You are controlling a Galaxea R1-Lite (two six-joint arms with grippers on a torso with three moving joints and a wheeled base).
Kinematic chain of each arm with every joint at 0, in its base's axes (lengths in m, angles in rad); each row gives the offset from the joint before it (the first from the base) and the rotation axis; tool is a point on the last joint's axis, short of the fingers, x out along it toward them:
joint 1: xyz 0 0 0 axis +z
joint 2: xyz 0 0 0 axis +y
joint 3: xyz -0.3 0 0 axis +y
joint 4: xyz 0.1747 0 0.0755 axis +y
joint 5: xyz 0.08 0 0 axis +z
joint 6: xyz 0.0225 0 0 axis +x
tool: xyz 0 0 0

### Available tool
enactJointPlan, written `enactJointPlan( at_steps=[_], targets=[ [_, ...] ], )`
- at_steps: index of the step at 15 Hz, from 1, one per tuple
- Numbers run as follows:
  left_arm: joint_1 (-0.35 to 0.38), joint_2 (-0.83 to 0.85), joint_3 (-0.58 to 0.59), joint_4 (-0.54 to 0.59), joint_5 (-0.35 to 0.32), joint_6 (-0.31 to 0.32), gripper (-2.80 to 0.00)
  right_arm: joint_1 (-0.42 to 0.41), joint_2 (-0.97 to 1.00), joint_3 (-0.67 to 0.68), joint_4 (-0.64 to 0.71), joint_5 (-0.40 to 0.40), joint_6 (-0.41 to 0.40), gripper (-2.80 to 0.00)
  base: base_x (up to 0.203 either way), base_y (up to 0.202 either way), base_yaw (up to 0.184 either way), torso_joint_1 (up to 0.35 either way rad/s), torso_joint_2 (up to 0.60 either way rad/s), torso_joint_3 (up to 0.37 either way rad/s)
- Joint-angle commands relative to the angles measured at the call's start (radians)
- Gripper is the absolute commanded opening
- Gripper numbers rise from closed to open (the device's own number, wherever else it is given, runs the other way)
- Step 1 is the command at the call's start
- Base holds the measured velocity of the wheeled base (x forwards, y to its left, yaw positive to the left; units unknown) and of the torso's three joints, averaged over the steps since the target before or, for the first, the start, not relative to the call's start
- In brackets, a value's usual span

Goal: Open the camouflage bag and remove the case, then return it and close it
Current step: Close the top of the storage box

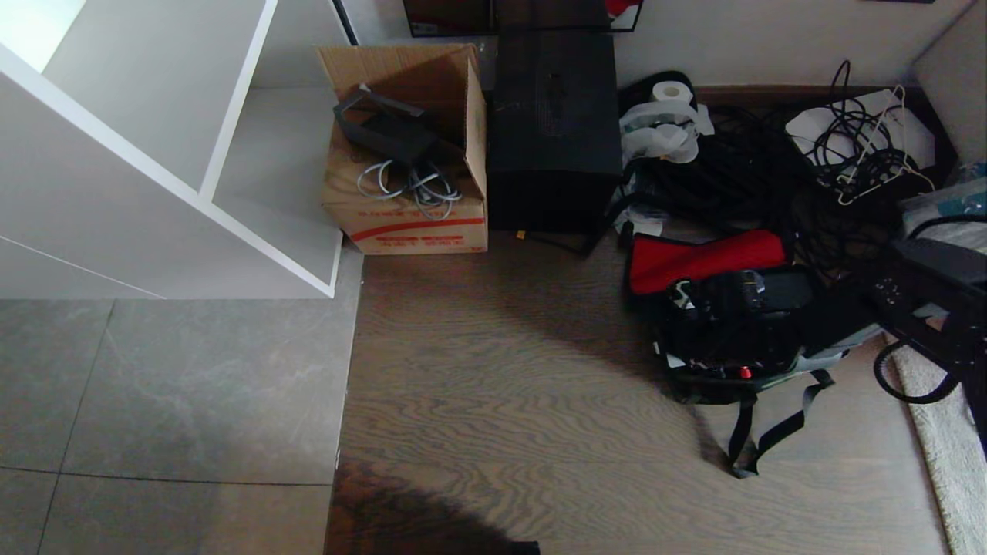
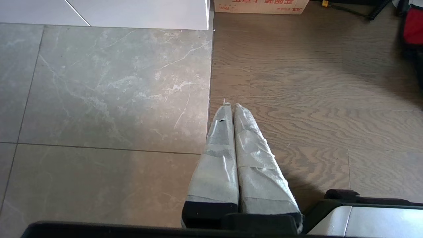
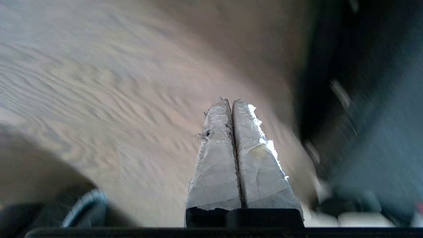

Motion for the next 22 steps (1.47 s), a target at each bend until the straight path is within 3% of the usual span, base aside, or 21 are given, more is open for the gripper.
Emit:
enactJointPlan(
  at_steps=[1, 2, 5, 8, 13, 19, 22],
  targets=[
    [0.000, 0.000, 0.000, 0.000, 0.000, 0.000, -2.80, 0.011, 0.067, -0.071, -0.025, -0.012, -0.010, -2.80, 0.000, 0.000, 0.000, 0.000, 0.00, 0.000],
    [0.000, 0.000, 0.000, 0.000, 0.000, 0.000, -2.80, 0.012, 0.094, -0.107, -0.027, -0.044, -0.025, 0.00, 0.000, 0.000, 0.000, 0.000, 0.00, 0.000],
    [0.000, 0.000, 0.000, 0.000, 0.000, 0.000, -2.80, 0.013, 0.163, -0.201, -0.049, -0.149, -0.100, 0.00, 0.000, 0.000, 0.000, 0.000, 0.00, 0.000],
    [0.000, 0.000, 0.000, 0.000, 0.000, 0.000, -2.80, 0.014, 0.221, -0.266, -0.064, -0.208, -0.125, 0.00, 0.000, 0.000, 0.000, 0.000, 0.00, 0.000],
    [0.000, 0.000, 0.000, 0.000, 0.000, 0.000, -2.80, -0.007, 0.224, -0.241, -0.100, -0.220, -0.203, 0.00, 0.000, 0.000, 0.000, 0.000, 0.00, 0.000],
    [0.000, 0.000, 0.000, 0.000, 0.000, 0.000, -2.80, -0.152, 0.135, -0.136, -0.038, -0.218, -0.405, 0.00, 0.000, 0.000, 0.000, 0.000, 0.00, 0.000],
    [0.000, 0.000, 0.000, 0.000, 0.000, 0.000, -2.80, -0.168, 0.112, -0.113, -0.002, -0.209, -0.412, 0.00, 0.000, 0.000, 0.000, 0.000, 0.00, 0.000]
  ],
)
